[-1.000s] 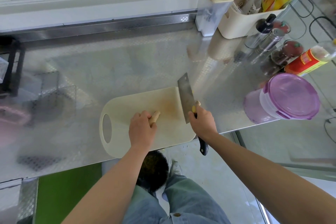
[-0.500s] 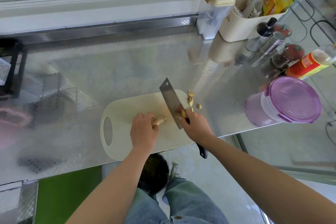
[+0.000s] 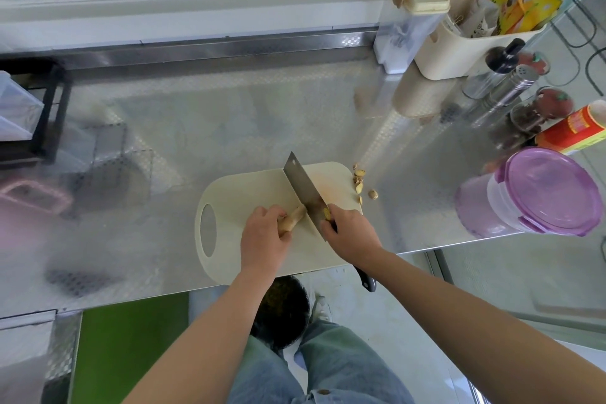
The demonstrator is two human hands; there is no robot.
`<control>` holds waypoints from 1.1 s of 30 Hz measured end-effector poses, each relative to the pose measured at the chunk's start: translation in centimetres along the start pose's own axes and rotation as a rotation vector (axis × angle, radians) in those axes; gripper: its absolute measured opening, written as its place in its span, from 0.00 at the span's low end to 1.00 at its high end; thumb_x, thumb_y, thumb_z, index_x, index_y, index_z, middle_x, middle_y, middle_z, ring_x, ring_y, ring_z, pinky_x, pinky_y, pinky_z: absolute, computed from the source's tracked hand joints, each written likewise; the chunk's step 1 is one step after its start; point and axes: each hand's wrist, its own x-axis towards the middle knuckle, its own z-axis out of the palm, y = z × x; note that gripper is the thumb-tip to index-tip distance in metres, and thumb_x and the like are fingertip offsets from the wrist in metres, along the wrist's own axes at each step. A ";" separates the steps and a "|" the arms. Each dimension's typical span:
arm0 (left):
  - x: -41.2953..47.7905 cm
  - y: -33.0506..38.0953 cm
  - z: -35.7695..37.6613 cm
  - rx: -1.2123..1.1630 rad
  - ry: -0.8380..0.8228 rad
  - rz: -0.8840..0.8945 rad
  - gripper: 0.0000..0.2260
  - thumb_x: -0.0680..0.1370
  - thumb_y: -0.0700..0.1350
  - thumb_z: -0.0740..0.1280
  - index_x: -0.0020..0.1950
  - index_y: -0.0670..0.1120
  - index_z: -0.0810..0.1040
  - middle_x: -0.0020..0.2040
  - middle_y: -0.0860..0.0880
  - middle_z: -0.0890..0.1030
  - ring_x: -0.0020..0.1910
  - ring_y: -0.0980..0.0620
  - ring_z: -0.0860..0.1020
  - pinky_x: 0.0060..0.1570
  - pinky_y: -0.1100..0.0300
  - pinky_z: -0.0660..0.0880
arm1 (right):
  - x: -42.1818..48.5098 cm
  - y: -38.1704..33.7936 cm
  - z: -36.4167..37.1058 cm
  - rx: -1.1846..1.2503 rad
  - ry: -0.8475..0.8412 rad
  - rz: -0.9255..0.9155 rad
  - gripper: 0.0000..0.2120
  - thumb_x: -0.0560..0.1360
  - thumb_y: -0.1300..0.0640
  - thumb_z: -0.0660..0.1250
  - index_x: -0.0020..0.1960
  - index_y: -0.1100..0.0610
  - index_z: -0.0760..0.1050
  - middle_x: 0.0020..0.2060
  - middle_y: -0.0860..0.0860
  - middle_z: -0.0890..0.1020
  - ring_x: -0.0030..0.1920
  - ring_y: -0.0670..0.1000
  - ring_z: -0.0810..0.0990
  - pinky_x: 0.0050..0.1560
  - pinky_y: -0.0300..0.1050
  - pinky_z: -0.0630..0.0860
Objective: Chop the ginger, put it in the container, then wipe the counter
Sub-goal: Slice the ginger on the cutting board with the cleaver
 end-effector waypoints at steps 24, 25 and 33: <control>0.3 0.5 0.3 0.355 0.032 0.439 0.22 0.64 0.38 0.77 0.56 0.45 0.77 0.57 0.47 0.80 0.59 0.44 0.77 0.54 0.52 0.75 | -0.6 0.6 -0.5 0.058 0.009 0.069 0.11 0.80 0.54 0.56 0.40 0.55 0.66 0.30 0.51 0.69 0.30 0.48 0.67 0.29 0.39 0.62; 0.5 0.7 0.1 0.372 0.042 0.431 0.21 0.64 0.39 0.77 0.54 0.45 0.77 0.53 0.47 0.79 0.55 0.45 0.78 0.51 0.53 0.75 | -0.6 0.7 -0.4 0.061 0.008 0.068 0.11 0.80 0.53 0.56 0.41 0.56 0.67 0.30 0.51 0.69 0.30 0.48 0.68 0.30 0.39 0.63; 0.7 0.6 0.1 0.387 0.014 0.388 0.16 0.66 0.48 0.78 0.47 0.47 0.76 0.49 0.49 0.78 0.53 0.46 0.75 0.49 0.54 0.72 | -1.1 0.9 -0.3 0.059 -0.001 0.056 0.17 0.79 0.54 0.57 0.33 0.51 0.58 0.28 0.49 0.66 0.28 0.47 0.65 0.29 0.40 0.59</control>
